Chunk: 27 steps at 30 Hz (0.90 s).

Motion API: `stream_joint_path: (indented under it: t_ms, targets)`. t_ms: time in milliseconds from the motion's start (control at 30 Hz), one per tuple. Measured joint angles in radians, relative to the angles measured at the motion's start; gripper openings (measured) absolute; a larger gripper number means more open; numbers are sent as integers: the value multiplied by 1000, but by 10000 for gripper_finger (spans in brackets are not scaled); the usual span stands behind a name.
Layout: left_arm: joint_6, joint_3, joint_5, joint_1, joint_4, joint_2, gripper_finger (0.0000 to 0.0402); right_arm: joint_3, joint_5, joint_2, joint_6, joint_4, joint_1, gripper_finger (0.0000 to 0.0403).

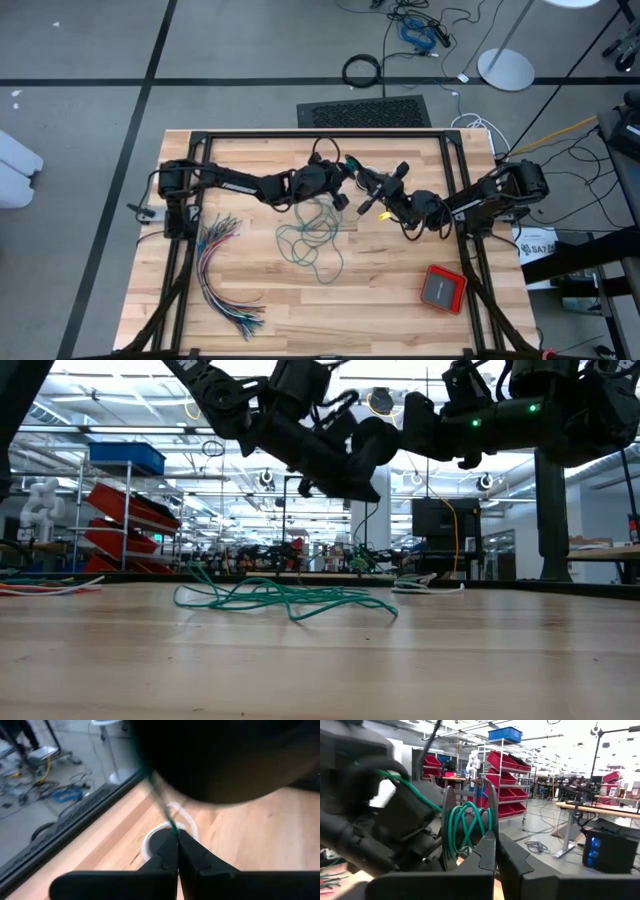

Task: Coil cords
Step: Coil the green wire onto the spool

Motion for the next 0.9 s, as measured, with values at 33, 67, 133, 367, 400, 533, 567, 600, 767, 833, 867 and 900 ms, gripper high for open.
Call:
stream_joint_path:
  t_ms: [33,67,133,367,400,533,567,600,767,833,867,900]
  targets:
    - [0,0,-6,3,-17,0,0,0,1,0,0,0,0,0]
    - [0,0,-11,5,-27,0,0,0,1,0,4,0,0,0]
    - [0,0,-15,7,-36,0,0,0,1,0,22,3,0,0]
    - [0,0,-14,8,-6,0,0,6,-1,0,105,8,-6,0]
    - [0,0,-14,8,-3,0,0,12,0,0,113,4,-7,0]
    - [8,0,-14,8,23,0,0,46,3,0,120,-49,-15,0]
    - [16,0,-14,8,32,0,0,55,1,0,121,-71,-20,0]
    - [24,0,-14,7,39,0,0,65,2,0,125,-101,-25,0]
    - [28,0,-21,5,45,0,0,89,2,0,176,-214,-50,0]
    - [28,0,-34,3,36,0,0,89,1,0,171,-216,-53,0]
    - [28,0,-38,3,32,0,0,89,1,0,168,-217,-54,0]
    - [28,0,-40,3,30,0,0,89,0,0,164,-218,-53,0]
